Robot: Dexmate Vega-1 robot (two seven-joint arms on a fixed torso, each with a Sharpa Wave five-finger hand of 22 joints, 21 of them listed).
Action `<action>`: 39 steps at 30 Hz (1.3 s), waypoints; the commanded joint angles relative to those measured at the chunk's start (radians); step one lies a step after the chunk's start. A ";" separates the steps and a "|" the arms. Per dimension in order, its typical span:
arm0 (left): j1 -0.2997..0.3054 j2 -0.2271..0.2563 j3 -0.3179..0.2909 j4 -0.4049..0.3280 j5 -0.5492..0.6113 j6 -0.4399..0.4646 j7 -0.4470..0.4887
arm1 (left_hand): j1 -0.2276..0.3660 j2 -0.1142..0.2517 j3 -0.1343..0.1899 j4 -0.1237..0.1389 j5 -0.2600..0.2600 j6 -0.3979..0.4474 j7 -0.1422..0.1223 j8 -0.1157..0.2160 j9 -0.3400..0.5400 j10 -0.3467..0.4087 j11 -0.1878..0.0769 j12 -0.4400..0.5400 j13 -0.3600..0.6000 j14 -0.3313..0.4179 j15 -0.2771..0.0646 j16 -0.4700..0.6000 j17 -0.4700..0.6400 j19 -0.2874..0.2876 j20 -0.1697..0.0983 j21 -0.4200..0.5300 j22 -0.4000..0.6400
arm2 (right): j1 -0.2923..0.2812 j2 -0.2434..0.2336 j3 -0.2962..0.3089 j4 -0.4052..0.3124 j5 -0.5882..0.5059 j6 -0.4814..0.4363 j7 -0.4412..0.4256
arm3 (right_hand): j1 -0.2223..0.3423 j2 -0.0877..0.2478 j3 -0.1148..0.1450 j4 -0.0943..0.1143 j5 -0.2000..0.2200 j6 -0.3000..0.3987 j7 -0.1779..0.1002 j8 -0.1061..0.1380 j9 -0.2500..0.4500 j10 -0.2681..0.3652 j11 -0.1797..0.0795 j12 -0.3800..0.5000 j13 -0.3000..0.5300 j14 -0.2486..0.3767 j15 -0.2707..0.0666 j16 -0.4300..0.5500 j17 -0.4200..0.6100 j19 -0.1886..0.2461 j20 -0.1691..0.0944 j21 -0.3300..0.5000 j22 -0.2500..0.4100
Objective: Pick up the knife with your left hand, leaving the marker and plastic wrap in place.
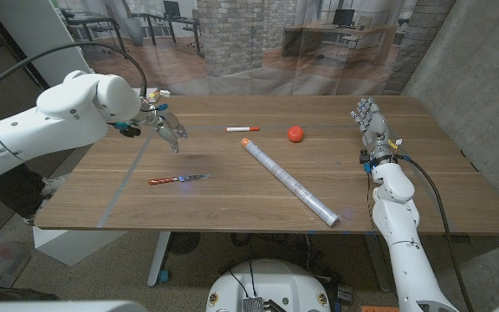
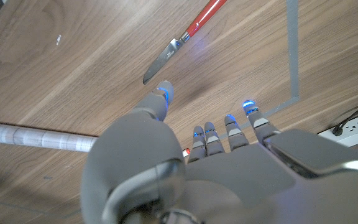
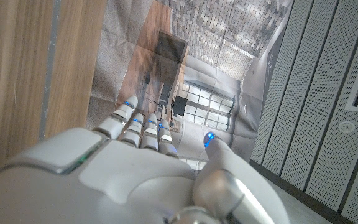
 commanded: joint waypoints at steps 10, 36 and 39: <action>0.038 -0.021 0.039 -0.046 0.282 0.017 -0.103 | 0.051 0.008 0.002 0.000 -0.016 -0.043 -0.017 -0.006 0.007 -0.039 -0.011 -0.001 0.014 -0.026 -0.005 -0.002 0.005 -0.018 -0.018 -0.011 0.005 | -0.011 0.015 -0.005 0.000 -0.004 0.024 -0.016 | -0.008 -0.003 -0.007 0.000 0.006 0.012 0.004 0.004 0.002 0.014 -0.001 0.007 0.003 0.016 0.001 0.011 0.006 0.014 0.000 0.010 0.005; 0.286 0.012 -0.070 -0.100 0.407 0.096 0.042 | 0.042 -0.034 -0.073 0.022 -0.028 -0.054 0.008 0.006 0.014 -0.027 0.011 0.046 0.039 0.008 -0.034 0.021 0.019 -0.013 -0.038 -0.009 0.010 | -0.036 0.024 -0.016 -0.023 -0.012 0.049 -0.027 | -0.012 -0.004 -0.009 0.001 0.007 0.015 0.001 0.003 0.002 0.018 -0.001 0.007 0.003 0.020 0.000 0.011 0.005 0.017 0.001 0.009 0.005; 0.313 0.021 -0.081 -0.102 0.398 0.106 0.088 | 0.038 -0.036 -0.087 0.026 -0.026 -0.031 0.011 0.015 0.015 -0.005 0.013 0.063 0.044 0.028 -0.041 0.030 0.022 0.005 -0.039 -0.002 0.011 | -0.039 0.025 -0.017 -0.028 -0.014 0.052 -0.030 | -0.012 -0.004 -0.009 0.001 0.008 0.015 0.002 0.003 0.002 0.019 -0.001 0.007 0.003 0.020 0.000 0.011 0.005 0.018 0.001 0.009 0.005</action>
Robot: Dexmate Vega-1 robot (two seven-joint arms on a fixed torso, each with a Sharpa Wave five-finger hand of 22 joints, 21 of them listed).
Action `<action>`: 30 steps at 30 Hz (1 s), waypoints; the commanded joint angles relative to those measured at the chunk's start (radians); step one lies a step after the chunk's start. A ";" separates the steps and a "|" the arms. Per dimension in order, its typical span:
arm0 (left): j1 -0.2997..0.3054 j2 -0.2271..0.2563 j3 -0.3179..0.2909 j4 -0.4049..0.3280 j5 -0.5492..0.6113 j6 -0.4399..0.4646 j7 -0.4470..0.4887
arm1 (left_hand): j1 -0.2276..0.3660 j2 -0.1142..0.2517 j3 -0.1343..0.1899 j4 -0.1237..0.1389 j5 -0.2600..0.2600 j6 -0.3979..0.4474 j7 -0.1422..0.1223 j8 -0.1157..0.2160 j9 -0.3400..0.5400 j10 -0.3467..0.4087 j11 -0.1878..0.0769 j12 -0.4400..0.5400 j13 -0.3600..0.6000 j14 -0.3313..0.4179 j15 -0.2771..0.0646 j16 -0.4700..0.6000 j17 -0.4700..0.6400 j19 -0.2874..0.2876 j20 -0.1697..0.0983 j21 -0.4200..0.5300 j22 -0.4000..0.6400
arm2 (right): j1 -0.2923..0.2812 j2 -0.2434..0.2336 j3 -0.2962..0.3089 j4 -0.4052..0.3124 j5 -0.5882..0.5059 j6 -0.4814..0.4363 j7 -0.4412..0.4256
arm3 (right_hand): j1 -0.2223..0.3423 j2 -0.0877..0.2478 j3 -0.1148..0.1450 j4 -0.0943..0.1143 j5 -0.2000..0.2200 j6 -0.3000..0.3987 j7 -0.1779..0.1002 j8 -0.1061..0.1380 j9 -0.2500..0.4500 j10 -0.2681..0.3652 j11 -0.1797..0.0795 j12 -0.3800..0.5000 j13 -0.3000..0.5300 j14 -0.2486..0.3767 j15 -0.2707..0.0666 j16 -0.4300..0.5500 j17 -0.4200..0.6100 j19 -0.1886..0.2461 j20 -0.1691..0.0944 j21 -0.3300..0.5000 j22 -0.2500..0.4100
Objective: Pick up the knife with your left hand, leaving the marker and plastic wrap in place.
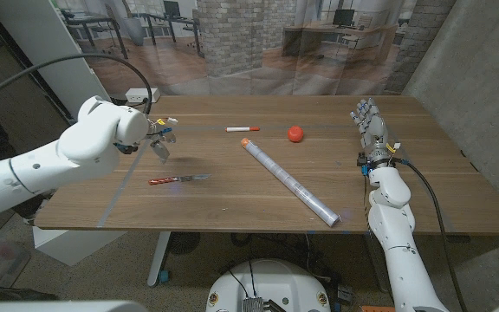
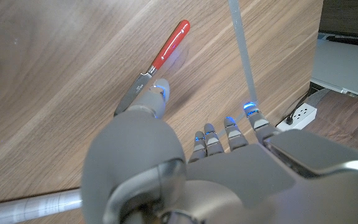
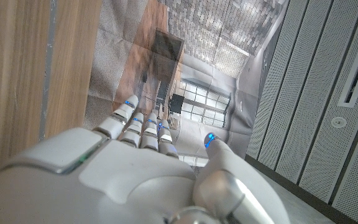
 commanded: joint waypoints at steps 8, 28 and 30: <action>0.147 0.033 -0.065 -0.014 -0.036 0.054 0.190 | -0.004 -0.013 -0.040 0.007 0.008 0.063 0.009 0.029 0.007 0.063 0.005 0.054 0.017 0.061 -0.014 0.030 0.016 0.050 0.003 0.023 0.006 | -0.022 0.004 -0.006 -0.030 -0.008 0.011 -0.013 | -0.007 0.000 -0.002 0.001 0.004 0.013 -0.006 0.003 0.002 0.011 0.001 0.007 0.003 0.013 0.000 0.004 0.005 0.011 0.003 0.010 0.005; 0.183 0.029 -0.028 -0.010 0.045 0.089 0.211 | 0.014 0.001 -0.058 0.003 0.012 0.094 0.013 0.037 0.009 0.090 0.005 0.089 0.031 0.083 -0.020 0.040 0.027 0.057 0.003 0.025 0.007 | -0.043 0.011 -0.010 -0.050 -0.013 0.012 -0.025 | -0.009 -0.001 -0.003 0.001 0.005 0.016 -0.007 0.003 0.002 0.016 -0.001 0.007 0.003 0.017 -0.004 0.004 0.005 0.014 0.004 0.010 0.005; 0.192 0.031 -0.029 -0.009 0.049 0.090 0.220 | 0.017 0.003 -0.059 0.002 0.013 0.096 0.013 0.038 0.009 0.094 0.004 0.093 0.033 0.084 -0.020 0.041 0.028 0.056 0.003 0.025 0.008 | -0.045 0.012 -0.011 -0.052 -0.015 0.013 -0.028 | -0.009 -0.001 -0.003 0.001 0.005 0.016 -0.007 0.003 0.002 0.016 -0.001 0.007 0.003 0.018 -0.004 0.004 0.005 0.014 0.004 0.010 0.005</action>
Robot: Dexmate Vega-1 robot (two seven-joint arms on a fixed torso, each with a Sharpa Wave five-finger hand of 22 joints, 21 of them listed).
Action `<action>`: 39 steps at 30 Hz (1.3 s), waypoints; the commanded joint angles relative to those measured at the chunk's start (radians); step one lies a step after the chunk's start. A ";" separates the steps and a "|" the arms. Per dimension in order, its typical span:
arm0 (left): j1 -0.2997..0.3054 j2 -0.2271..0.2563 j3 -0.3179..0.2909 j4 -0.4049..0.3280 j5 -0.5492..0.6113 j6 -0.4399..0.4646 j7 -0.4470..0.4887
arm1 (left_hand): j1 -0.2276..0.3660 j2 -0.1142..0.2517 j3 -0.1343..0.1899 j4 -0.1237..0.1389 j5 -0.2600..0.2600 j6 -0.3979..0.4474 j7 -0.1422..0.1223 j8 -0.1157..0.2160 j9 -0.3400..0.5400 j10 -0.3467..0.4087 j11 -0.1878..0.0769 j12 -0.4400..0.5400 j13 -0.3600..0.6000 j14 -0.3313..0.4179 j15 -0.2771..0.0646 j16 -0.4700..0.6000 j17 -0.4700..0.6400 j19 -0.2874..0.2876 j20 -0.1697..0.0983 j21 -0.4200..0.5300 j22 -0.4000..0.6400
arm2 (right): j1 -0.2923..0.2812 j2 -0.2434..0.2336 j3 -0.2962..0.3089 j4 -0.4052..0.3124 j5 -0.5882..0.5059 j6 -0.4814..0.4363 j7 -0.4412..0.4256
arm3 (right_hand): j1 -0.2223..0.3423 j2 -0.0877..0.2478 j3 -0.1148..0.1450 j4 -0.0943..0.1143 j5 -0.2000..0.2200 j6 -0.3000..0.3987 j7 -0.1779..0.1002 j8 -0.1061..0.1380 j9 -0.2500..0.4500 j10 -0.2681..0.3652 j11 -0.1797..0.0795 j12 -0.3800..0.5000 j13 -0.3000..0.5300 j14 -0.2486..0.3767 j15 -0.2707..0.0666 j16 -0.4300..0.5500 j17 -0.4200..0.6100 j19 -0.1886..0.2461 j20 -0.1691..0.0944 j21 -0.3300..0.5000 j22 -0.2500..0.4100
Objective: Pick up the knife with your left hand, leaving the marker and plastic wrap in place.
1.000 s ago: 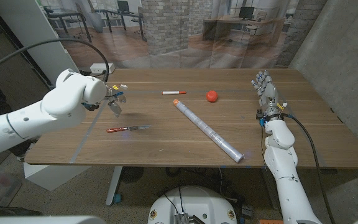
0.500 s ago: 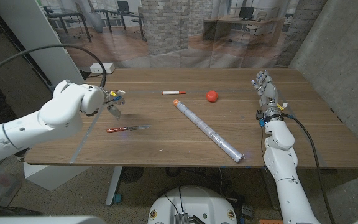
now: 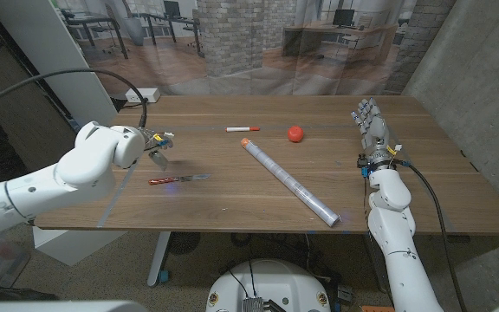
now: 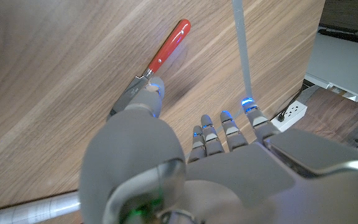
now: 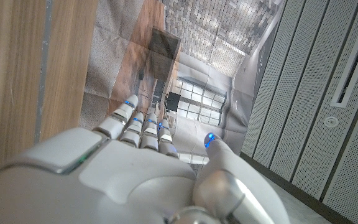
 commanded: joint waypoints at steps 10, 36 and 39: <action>0.089 0.005 0.005 0.020 0.031 0.032 0.086 | 0.028 0.010 -0.008 -0.006 0.006 0.022 -0.003 0.008 0.006 0.017 0.000 0.021 0.011 0.025 0.001 0.018 0.011 0.007 -0.001 0.005 0.004 | -0.020 0.011 -0.010 -0.017 -0.012 0.002 -0.020 | -0.009 -0.001 -0.004 0.002 0.006 0.012 -0.002 0.003 0.002 0.007 -0.002 0.007 0.003 0.012 0.001 0.004 0.005 0.011 0.000 0.009 0.005; 0.151 -0.014 0.015 0.061 0.045 0.037 0.263 | 0.046 0.023 -0.039 -0.004 0.003 0.070 -0.005 0.023 0.009 0.057 -0.011 0.073 0.033 0.075 -0.019 0.048 0.035 0.037 0.008 0.015 0.005 | -0.029 0.020 -0.020 -0.015 -0.020 0.007 -0.041 | -0.011 -0.002 -0.006 0.002 0.007 0.013 -0.003 0.002 0.002 0.008 -0.001 0.005 0.003 0.014 0.001 0.002 0.004 0.013 0.000 0.009 0.005; 0.150 -0.022 0.028 0.067 0.069 0.038 0.264 | 0.047 0.024 -0.042 -0.004 0.003 0.072 -0.004 0.023 0.010 0.063 -0.013 0.078 0.034 0.075 -0.020 0.049 0.036 0.037 0.009 0.015 0.005 | -0.030 0.020 -0.019 -0.013 -0.019 0.008 -0.042 | -0.011 -0.002 -0.006 0.002 0.007 0.013 -0.003 0.002 0.002 0.007 -0.002 0.005 0.003 0.014 0.001 0.002 0.004 0.013 0.001 0.009 0.005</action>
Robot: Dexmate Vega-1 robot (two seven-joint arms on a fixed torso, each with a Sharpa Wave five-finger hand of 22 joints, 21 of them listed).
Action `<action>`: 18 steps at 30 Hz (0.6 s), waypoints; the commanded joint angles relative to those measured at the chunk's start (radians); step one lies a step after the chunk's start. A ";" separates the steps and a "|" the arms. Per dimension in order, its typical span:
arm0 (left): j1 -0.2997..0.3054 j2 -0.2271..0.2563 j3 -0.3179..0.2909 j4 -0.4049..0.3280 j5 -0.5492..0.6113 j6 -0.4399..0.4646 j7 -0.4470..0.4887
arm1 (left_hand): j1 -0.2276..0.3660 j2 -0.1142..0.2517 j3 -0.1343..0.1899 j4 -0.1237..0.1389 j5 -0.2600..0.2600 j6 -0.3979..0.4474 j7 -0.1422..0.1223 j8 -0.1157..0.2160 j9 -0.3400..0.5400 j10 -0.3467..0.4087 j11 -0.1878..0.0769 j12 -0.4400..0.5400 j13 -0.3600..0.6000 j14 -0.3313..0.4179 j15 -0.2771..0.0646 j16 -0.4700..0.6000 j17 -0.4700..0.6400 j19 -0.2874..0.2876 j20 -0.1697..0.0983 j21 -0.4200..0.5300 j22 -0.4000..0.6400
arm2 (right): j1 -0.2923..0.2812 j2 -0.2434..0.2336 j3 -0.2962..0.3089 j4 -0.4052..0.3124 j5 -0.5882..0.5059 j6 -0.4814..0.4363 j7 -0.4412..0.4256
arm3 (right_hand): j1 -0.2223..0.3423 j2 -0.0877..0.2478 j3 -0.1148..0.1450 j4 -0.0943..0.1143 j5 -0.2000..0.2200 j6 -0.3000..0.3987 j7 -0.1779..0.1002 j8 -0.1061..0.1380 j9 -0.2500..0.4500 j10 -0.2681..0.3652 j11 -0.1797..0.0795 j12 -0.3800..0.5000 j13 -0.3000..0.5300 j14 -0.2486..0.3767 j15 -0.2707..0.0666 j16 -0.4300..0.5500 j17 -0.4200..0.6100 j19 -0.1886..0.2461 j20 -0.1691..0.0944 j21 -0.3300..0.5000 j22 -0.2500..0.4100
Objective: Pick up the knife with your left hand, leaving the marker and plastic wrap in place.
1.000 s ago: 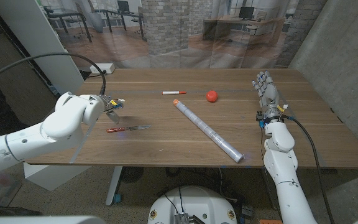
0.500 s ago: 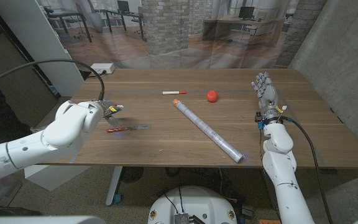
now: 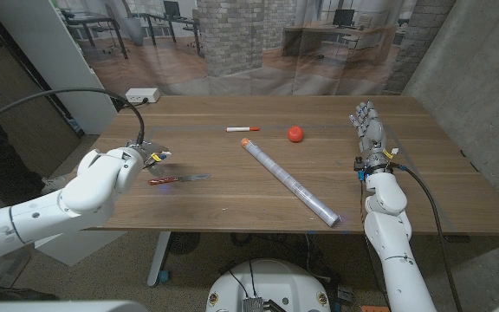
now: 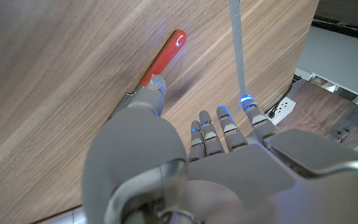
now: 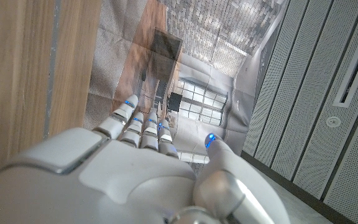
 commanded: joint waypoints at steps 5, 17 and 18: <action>0.015 -0.032 0.035 0.028 0.049 -0.003 0.062 | 0.024 0.001 -0.009 -0.002 0.004 0.019 -0.001 0.007 0.006 0.018 -0.007 0.021 0.010 0.019 -0.006 0.010 0.008 0.012 -0.004 0.009 0.005 | -0.002 0.003 0.000 0.011 0.003 0.006 -0.004 | -0.007 0.002 -0.002 -0.002 0.008 0.010 0.000 0.001 0.002 0.008 -0.002 0.005 0.003 0.012 -0.002 0.002 0.004 0.014 0.000 0.009 0.005; 0.036 -0.042 0.044 0.031 0.087 0.003 0.072 | 0.049 0.008 -0.013 -0.009 0.006 0.021 0.000 0.006 0.007 0.017 -0.008 0.037 0.020 0.031 -0.007 0.019 0.018 0.023 -0.007 0.013 0.005 | -0.003 0.003 0.001 0.012 0.004 0.009 -0.005 | -0.007 0.002 -0.003 -0.002 0.008 0.011 0.001 0.001 0.002 0.010 0.000 0.005 0.003 0.014 -0.001 0.001 0.004 0.016 -0.002 0.009 0.005; 0.037 -0.043 0.044 0.031 0.089 0.005 0.070 | 0.051 0.009 -0.013 -0.010 0.006 0.024 0.000 0.007 0.007 0.019 -0.008 0.039 0.021 0.034 -0.009 0.021 0.019 0.023 -0.007 0.013 0.005 | -0.003 0.003 0.001 0.012 0.004 0.009 -0.004 | -0.007 0.002 -0.003 -0.002 0.008 0.011 0.000 0.001 0.002 0.010 -0.001 0.005 0.003 0.014 -0.001 0.002 0.004 0.016 -0.002 0.009 0.005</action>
